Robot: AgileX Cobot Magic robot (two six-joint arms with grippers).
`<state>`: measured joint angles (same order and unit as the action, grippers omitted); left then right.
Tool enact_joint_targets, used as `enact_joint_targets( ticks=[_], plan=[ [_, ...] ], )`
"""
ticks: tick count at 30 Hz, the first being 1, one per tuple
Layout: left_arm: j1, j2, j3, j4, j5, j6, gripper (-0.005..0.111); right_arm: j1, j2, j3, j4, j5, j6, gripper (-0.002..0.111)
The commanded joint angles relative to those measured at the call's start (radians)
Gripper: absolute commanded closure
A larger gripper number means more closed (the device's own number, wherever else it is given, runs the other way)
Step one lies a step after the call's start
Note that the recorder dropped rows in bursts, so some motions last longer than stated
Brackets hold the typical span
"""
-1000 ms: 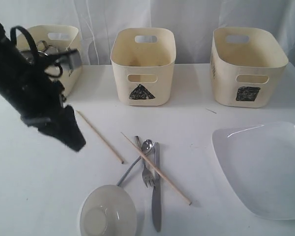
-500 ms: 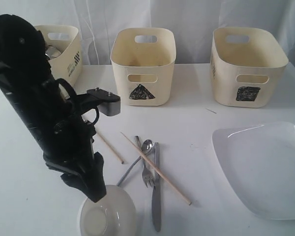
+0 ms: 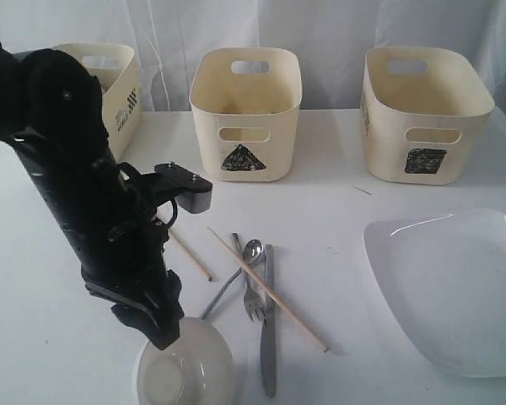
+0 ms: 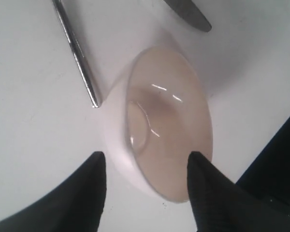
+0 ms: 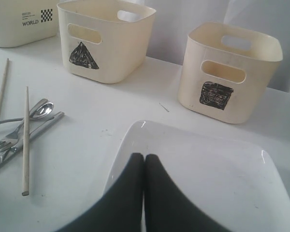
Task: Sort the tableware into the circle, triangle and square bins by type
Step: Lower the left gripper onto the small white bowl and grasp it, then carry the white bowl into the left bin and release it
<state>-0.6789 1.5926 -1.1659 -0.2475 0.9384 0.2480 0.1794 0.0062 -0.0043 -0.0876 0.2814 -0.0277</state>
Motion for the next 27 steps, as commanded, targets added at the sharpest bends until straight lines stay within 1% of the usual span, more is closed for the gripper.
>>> enact_joint_targets(
  ticks=[1, 5, 9, 13, 15, 17, 20, 22, 25, 27],
  plan=[
    [-0.061, 0.012, 0.006, -0.018, -0.019, -0.009, 0.051, -0.001, -0.006, 0.004, -0.005, -0.005, 0.006, 0.108],
    [-0.102, 0.042, 0.006, 0.028, -0.029, -0.037, 0.051, -0.001, -0.006, 0.004, -0.005, -0.005, 0.033, 0.108],
    [-0.102, 0.062, 0.006, 0.066, -0.027, -0.053, 0.051, -0.001, -0.006, 0.004, -0.005, -0.005, 0.033, 0.108],
    [-0.102, 0.073, 0.006, 0.138, -0.043, -0.082, 0.051, -0.001, -0.006, 0.004, -0.005, -0.005, 0.033, 0.108],
    [-0.102, 0.09, 0.006, 0.177, -0.049, -0.101, 0.054, -0.001, -0.006, 0.004, -0.005, -0.005, 0.033, 0.108],
    [-0.102, 0.114, 0.006, 0.219, -0.057, -0.13, 0.064, -0.001, -0.006, 0.004, -0.005, -0.005, 0.033, 0.108],
    [-0.102, 0.145, 0.006, 0.267, -0.07, -0.144, 0.088, -0.001, -0.006, 0.004, -0.005, -0.005, 0.033, 0.108],
    [-0.102, 0.155, 0.006, 0.289, -0.085, -0.141, 0.106, -0.001, -0.006, 0.004, -0.005, -0.005, 0.033, 0.108],
    [-0.102, 0.148, 0.001, 0.346, -0.098, -0.141, 0.107, -0.001, -0.006, 0.004, -0.005, -0.005, 0.033, 0.108],
    [-0.102, 0.135, -0.02, 0.396, -0.046, -0.143, 0.107, -0.001, -0.006, 0.004, -0.005, -0.005, 0.033, 0.108]
  ],
)
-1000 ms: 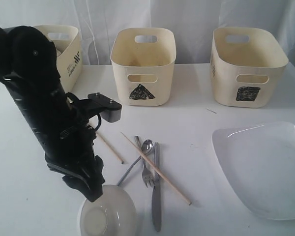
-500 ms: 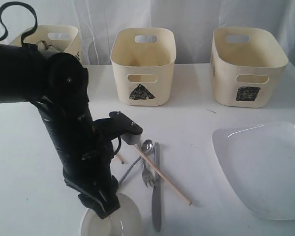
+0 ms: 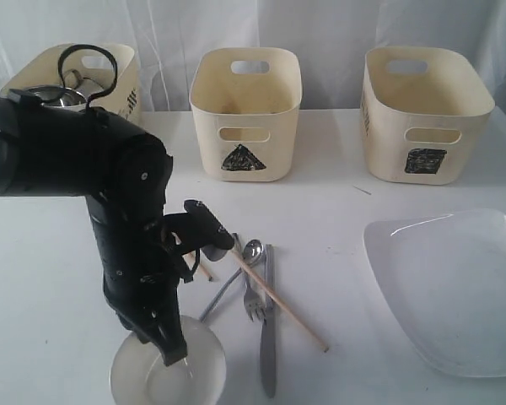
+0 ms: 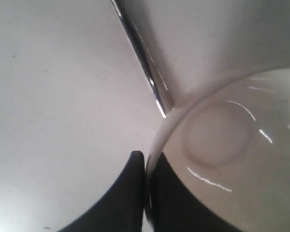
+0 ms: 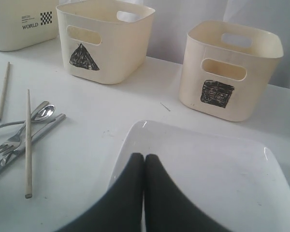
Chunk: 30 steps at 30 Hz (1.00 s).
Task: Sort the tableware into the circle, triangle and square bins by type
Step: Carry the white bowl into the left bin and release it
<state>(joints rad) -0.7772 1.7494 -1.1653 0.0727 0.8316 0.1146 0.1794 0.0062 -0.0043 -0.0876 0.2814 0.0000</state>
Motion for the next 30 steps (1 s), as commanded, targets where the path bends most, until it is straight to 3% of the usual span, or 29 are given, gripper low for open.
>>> enact_joint_targets(
  ticks=[1, 4, 7, 9, 12, 17, 20, 24, 30],
  plan=[
    [-0.003, -0.035, -0.037, 0.104, 0.096, -0.01, 0.107, -0.001, -0.006, 0.004, -0.005, -0.005, 0.005, 0.108],
    [0.002, -0.095, -0.097, 0.218, 0.154, -0.051, 0.107, -0.001, -0.006, 0.004, -0.005, -0.005, 0.005, 0.108],
    [0.05, -0.169, -0.17, 0.338, 0.122, -0.096, 0.107, -0.001, -0.006, 0.004, -0.005, -0.005, 0.005, 0.108],
    [0.118, -0.192, -0.233, 0.379, 0.048, -0.126, 0.107, -0.001, -0.006, 0.004, -0.005, -0.005, 0.005, 0.108],
    [0.275, -0.189, -0.334, 0.369, -0.081, -0.147, 0.107, -0.001, -0.006, 0.004, -0.005, -0.005, 0.005, 0.108],
    [0.525, -0.093, -0.49, 0.248, -0.362, -0.146, 0.107, -0.001, -0.006, 0.004, -0.005, -0.005, 0.005, 0.108],
    [0.632, 0.005, -0.589, 0.193, -0.506, -0.146, 0.107, -0.001, -0.006, 0.004, -0.005, -0.005, 0.005, 0.108],
    [0.711, 0.142, -0.704, 0.147, -0.611, -0.149, 0.107, -0.001, -0.006, 0.004, -0.005, -0.005, 0.005, 0.108],
    [0.746, 0.349, -0.854, 0.147, -0.693, -0.14, 0.107, -0.001, -0.006, 0.004, -0.005, -0.005, 0.005, 0.108]
  ],
)
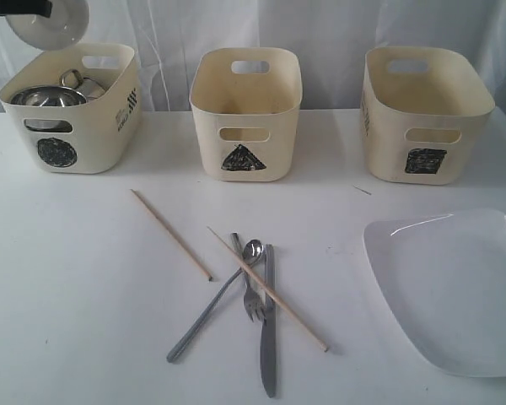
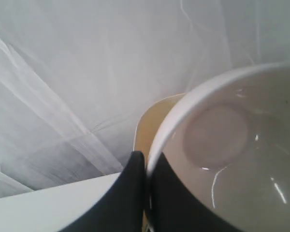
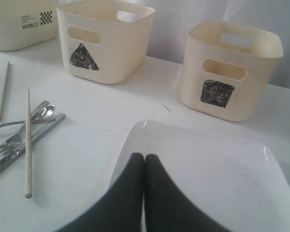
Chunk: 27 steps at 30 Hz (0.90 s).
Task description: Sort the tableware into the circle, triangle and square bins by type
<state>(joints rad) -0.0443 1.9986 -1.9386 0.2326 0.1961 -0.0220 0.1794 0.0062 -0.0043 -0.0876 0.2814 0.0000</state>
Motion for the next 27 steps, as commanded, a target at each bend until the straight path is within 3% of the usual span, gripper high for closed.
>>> enact_joint_targets(
  ticks=[1, 7, 14, 18, 20, 22, 24, 27],
  plan=[
    [0.015, 0.121, -0.098, -0.013, -0.06, -0.004, 0.107, -0.001, -0.006, 0.004, -0.005, -0.005, 0.005, 0.108],
    [0.015, 0.203, -0.132, -0.013, -0.017, -0.004, 0.105, -0.001, -0.006, 0.004, -0.005, -0.005, 0.005, 0.108],
    [0.019, 0.167, -0.132, -0.064, 0.073, -0.053, 0.067, -0.001, -0.006, 0.004, -0.005, -0.005, 0.005, 0.108],
    [0.019, 0.094, -0.132, -0.105, 0.126, -0.053, 0.056, -0.001, -0.006, 0.004, -0.005, -0.005, 0.005, 0.108],
    [0.019, 0.029, -0.126, -0.105, 0.244, -0.05, 0.056, -0.001, -0.006, 0.004, -0.005, -0.005, 0.005, 0.108],
    [0.019, -0.065, -0.052, -0.148, 0.284, -0.045, 0.056, -0.001, -0.006, 0.004, -0.005, -0.005, 0.005, 0.108],
    [0.019, -0.201, 0.094, -0.158, 0.231, -0.038, 0.056, -0.001, -0.006, 0.004, -0.005, -0.005, 0.005, 0.108],
    [0.02, -0.498, 0.469, -0.161, 0.066, -0.043, 0.056, -0.001, -0.006, 0.004, -0.005, -0.005, 0.005, 0.108]
  ],
)
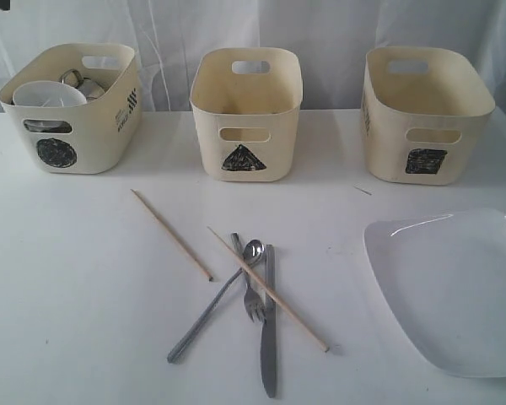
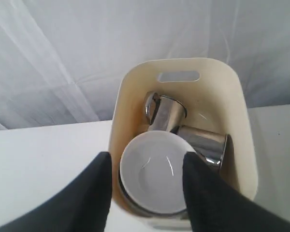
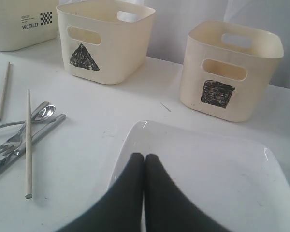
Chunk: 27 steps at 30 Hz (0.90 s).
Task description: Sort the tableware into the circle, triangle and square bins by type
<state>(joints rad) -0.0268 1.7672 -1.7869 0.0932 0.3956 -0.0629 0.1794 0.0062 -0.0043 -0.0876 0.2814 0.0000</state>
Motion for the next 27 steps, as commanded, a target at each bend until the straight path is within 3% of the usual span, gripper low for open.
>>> enact_joint_targets(
  ticks=[1, 7, 10, 15, 27],
  plan=[
    [0.003, -0.369, 0.431, -0.022, -0.204, -0.004, 0.056, -0.001, -0.006, 0.004, -0.005, -0.005, 0.005, 0.108],
    [0.003, -0.907, 1.031, -0.033, -0.365, -0.058, 0.056, -0.001, -0.006, 0.004, -0.005, -0.005, 0.005, 0.108],
    [0.003, -1.06, 1.173, -0.033, -0.372, -0.097, 0.064, -0.001, -0.006, 0.004, -0.005, -0.005, 0.005, 0.108],
    [0.003, -1.253, 1.296, -0.033, -0.321, -0.152, 0.104, -0.001, -0.006, 0.004, -0.005, -0.005, 0.005, 0.108],
    [0.003, -1.459, 1.337, -0.059, -0.089, -0.152, 0.107, -0.001, -0.006, 0.004, -0.005, -0.005, 0.005, 0.108]
  ],
)
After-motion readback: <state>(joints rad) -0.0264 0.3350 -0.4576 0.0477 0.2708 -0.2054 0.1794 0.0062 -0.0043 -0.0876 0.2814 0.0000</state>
